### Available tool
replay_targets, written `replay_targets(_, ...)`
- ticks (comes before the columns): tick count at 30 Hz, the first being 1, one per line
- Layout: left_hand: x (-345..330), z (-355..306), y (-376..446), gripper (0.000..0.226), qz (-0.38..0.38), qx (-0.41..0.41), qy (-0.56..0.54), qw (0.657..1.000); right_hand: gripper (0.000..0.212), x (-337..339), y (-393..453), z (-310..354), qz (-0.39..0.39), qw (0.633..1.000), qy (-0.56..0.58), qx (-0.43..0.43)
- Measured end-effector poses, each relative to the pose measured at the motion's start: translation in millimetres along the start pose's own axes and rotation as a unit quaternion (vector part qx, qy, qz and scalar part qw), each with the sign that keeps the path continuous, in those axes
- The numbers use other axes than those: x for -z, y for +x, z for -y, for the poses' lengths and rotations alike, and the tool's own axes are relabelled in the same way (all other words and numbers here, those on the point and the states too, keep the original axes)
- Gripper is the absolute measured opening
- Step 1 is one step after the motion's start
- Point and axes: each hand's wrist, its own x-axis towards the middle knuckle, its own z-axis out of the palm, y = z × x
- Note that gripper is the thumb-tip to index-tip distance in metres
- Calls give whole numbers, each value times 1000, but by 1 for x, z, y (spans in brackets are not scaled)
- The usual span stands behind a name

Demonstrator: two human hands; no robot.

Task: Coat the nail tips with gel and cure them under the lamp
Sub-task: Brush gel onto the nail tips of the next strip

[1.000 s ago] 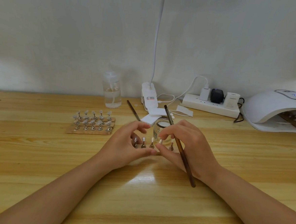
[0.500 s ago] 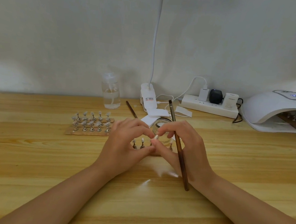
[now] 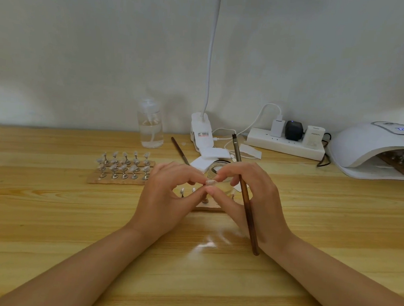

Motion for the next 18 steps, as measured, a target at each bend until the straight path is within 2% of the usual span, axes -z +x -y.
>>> replay_targets(7,0,-2,1,13,-2,22,-29,999,10,8,4,-4,-20,989,88,-116)
replay_targets(12,1,-1,2,19,4,45,-68,997,28,12,6,-6,-56,969,126,-203)
replay_targets(18,0,2,2,23,11,59,-88,994,34,17,11,-8,-48,936,200,-286)
